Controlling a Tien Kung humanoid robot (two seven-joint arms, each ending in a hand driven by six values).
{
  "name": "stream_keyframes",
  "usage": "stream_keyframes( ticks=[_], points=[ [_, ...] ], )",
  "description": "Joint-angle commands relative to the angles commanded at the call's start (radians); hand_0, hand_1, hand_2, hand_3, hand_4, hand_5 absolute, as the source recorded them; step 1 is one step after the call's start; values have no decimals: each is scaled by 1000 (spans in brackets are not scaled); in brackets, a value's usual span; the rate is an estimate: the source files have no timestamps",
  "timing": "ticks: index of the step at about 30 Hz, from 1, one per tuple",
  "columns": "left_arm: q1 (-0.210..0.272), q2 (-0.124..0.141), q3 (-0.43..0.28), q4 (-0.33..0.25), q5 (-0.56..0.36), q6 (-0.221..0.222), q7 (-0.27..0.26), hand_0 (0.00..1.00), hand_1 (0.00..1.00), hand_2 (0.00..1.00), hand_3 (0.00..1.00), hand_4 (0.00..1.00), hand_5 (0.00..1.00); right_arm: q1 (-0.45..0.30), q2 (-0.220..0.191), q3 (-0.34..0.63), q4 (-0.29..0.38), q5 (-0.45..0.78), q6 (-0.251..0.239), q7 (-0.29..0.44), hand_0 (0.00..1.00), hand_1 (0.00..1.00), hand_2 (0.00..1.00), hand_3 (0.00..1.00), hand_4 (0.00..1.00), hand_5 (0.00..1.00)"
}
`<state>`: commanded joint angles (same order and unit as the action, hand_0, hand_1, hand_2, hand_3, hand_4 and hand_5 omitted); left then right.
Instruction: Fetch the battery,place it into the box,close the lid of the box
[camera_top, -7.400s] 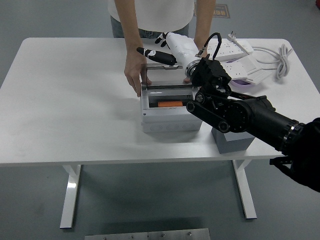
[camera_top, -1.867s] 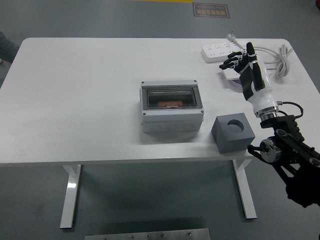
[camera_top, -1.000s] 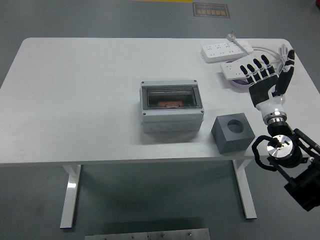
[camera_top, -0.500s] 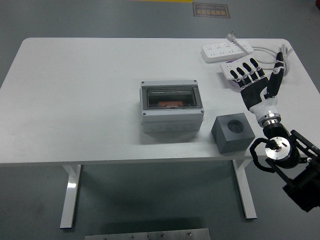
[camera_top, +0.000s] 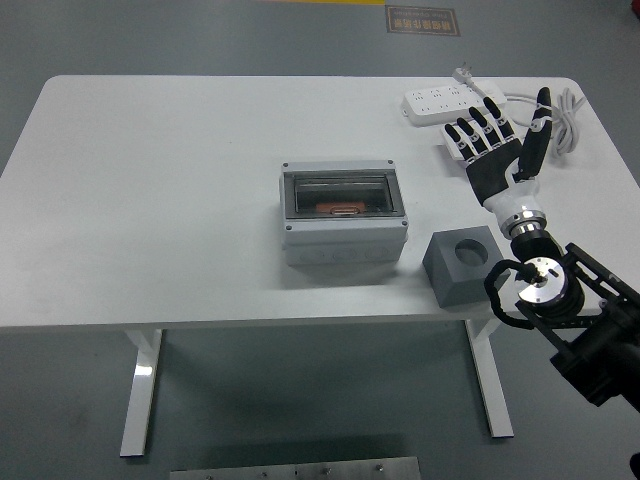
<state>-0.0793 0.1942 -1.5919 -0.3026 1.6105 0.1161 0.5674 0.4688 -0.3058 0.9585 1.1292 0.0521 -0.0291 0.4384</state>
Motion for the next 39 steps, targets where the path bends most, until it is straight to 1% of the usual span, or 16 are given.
stream_keyframes(
  ticks=[6, 11, 19, 24, 39],
  points=[
    [5, -4, 2, 1, -7, 1, 1, 465, 638, 647, 669, 821, 915, 15, 0, 12, -4, -3, -5, -2, 570, 473, 489, 523, 912, 918],
    [11, -14, 12, 2, -29, 8, -1, 466, 638, 647, 669, 820, 916, 19, -2, 28, 0, -19, -10, -5, 567, 474, 491, 531, 910, 918],
    [12, -26, 19, 4, -45, 13, -4, 466, 637, 647, 670, 820, 919, 20, -7, 59, 16, -65, -20, -12, 570, 472, 491, 530, 912, 918],
    [12, -34, 17, 5, -40, 11, -5, 467, 635, 644, 670, 820, 919, 17, -11, 80, 29, -89, -20, -17, 572, 477, 493, 536, 911, 915],
    [17, -33, 11, 5, -29, 4, -4, 466, 633, 643, 670, 815, 917, -9, -19, 156, 53, -196, -44, -33, 580, 485, 503, 542, 905, 901]
  ],
)
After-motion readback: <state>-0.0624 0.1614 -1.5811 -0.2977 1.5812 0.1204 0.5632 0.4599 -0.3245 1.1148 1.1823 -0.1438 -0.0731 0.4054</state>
